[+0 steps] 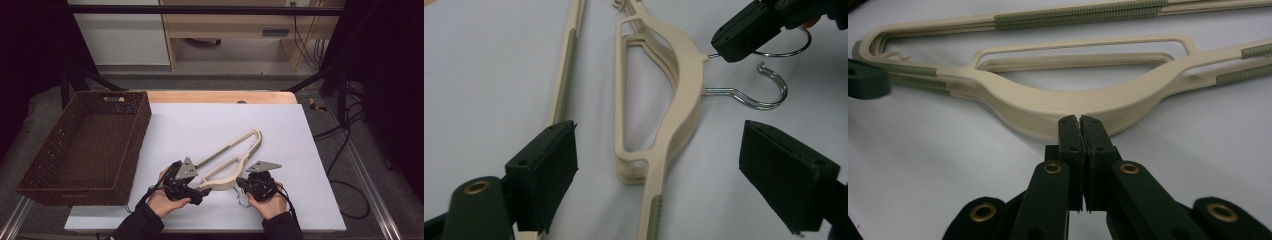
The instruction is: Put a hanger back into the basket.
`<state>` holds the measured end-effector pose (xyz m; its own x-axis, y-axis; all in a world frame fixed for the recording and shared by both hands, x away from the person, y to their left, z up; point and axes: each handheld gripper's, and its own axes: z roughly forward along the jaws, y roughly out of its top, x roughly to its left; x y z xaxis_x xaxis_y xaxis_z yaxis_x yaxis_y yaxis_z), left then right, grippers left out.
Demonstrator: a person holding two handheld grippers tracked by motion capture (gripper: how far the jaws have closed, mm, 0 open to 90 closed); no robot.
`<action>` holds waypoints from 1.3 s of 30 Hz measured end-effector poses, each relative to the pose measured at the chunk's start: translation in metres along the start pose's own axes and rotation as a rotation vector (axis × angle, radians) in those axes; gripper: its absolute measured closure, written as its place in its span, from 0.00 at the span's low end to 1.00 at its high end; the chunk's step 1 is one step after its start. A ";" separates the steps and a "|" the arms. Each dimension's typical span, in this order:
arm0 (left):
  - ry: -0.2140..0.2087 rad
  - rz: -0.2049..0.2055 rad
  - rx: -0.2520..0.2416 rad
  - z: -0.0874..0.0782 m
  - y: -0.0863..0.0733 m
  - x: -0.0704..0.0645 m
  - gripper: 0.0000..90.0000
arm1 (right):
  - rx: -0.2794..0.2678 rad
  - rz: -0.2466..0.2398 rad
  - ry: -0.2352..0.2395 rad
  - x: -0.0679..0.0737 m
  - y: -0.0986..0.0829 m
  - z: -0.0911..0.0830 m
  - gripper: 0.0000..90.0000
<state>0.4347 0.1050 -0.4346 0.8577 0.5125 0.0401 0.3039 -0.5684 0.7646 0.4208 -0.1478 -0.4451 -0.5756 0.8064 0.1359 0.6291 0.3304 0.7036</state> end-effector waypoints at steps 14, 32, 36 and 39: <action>-0.007 0.127 0.081 0.041 0.010 -0.014 0.43 | -0.004 -0.026 0.004 -0.001 0.002 -0.001 0.99; -0.008 0.164 0.125 0.053 0.014 -0.016 0.75 | -0.009 -0.031 -0.003 0.003 0.004 -0.006 0.99; -0.011 0.180 0.137 0.052 0.014 -0.015 0.76 | -0.009 -0.052 0.003 0.003 0.005 -0.007 0.99; -0.012 0.190 0.140 0.050 0.015 -0.016 0.77 | -0.009 -0.057 -0.003 0.004 0.005 -0.008 0.98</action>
<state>0.4462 0.0555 -0.4561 0.9095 0.3808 0.1668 0.1904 -0.7383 0.6470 0.4173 -0.1466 -0.4348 -0.6088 0.7877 0.0938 0.5904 0.3710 0.7167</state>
